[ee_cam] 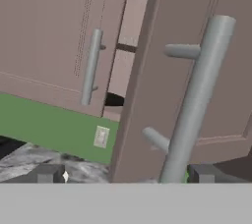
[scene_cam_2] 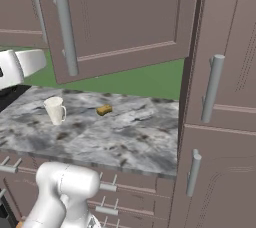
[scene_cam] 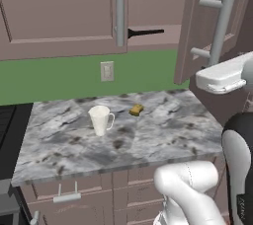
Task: Pick the pan from the cabinet and place it on the stove. Then turn on the stove burner for the pan.
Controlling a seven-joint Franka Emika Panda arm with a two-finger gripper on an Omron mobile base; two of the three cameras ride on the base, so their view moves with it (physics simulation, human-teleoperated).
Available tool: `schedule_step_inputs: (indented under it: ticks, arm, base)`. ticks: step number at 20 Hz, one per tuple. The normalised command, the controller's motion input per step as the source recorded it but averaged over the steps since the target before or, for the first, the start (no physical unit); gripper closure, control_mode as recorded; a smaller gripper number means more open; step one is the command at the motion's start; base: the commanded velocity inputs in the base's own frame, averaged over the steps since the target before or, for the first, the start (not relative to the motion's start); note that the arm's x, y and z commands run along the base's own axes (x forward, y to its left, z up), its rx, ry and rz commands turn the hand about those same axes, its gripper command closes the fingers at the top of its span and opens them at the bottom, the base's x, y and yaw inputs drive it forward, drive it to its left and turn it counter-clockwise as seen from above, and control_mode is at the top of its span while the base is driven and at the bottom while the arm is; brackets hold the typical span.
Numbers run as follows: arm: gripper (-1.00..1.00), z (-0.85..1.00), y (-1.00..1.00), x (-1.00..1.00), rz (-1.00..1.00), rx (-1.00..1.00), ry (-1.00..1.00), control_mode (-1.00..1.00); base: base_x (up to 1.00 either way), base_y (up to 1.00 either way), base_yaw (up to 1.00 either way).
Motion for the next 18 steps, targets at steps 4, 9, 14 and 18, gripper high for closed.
schedule_step_inputs:
  ticks: [4, 9, 14, 18]
  arm:
    - [-1.00, -0.20, 0.99, -0.15, -0.11, -0.28, -0.12, -1.00]
    - [-1.00, -0.47, 0.84, 0.10, -0.10, -0.34, 0.04, -1.00]
    - [-1.00, -0.42, 0.46, 0.49, -0.14, -0.28, 0.09, -1.00]
    - [-1.00, -0.28, 0.20, 0.68, -0.16, -0.15, 0.10, -1.00]
  base:
    - [0.00, 0.00, 0.00]
    - [0.00, 0.00, 0.00]
    - [0.00, 0.00, 0.00]
    - [0.00, 0.00, 0.00]
